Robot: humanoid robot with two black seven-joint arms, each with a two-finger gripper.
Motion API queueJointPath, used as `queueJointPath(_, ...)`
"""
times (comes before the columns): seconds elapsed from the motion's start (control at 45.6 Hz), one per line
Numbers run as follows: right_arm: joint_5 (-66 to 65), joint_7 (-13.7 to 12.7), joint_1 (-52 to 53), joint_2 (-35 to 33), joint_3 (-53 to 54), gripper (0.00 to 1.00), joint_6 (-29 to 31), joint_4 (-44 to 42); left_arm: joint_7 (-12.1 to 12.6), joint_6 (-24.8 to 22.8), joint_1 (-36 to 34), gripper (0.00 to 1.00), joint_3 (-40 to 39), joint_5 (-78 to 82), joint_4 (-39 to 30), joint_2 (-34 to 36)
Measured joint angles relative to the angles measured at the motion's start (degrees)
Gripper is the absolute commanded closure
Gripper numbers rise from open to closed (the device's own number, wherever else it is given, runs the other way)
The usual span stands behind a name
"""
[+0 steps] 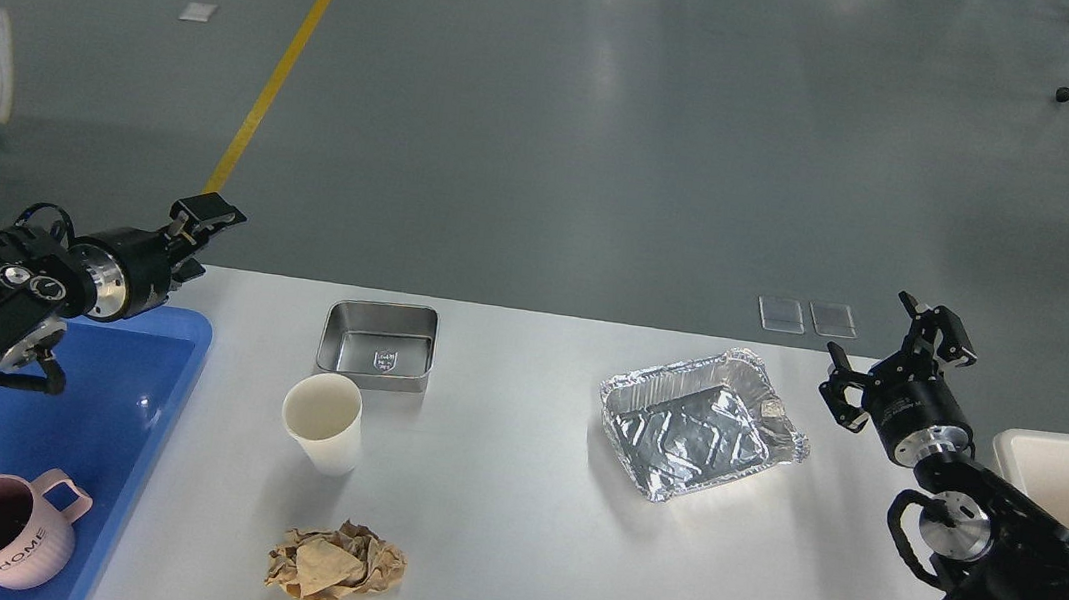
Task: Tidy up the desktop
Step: 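Raise the left gripper and swing it toward the steel box, then reach the left gripper to the steel box and grasp its edge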
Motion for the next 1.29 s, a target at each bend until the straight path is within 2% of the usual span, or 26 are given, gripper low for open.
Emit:
queueJointPath(0.219, -0.02, 0.0, -0.12, -0.1, 0.0, 0.0, 0.0, 0.0, -0.34, 5.95, -3.49, 0.17, 13.75, 0.07, 6.75, -5.28)
queueJointPath(0.394, -0.07, 0.0, -0.47, -0.11, 0.0, 0.0, 0.0, 0.0, -0.68, 7.54, -5.76, 0.19, 17.94, 0.0, 11.94, -10.29)
queueJointPath(0.636, -0.06, 0.09, -1.01, -0.38, 0.0, 0.0, 0.0, 0.0, -0.83, 10.24, -7.14, 0.22, 24.54, 0.07, 13.66, -14.42)
queueJointPath(0.833, -0.03, 0.16, -1.39, -0.62, 0.0, 0.0, 0.0, -0.07, -0.86, 11.83, -7.25, 0.34, 28.88, -0.03, 14.04, -15.29)
queueJointPath(1.052, -0.03, 0.24, -2.12, -1.12, 0.0, 0.0, 0.0, -0.09, -0.8, 11.43, -7.24, 0.57, 29.9, 0.1, 14.07, -15.3)
queueJointPath(1.293, -0.03, 0.35, -2.81, -1.54, 0.0, 0.0, 0.0, -0.16, -0.61, 11.06, -7.36, 0.57, 34.1, -0.08, 14.08, -15.44)
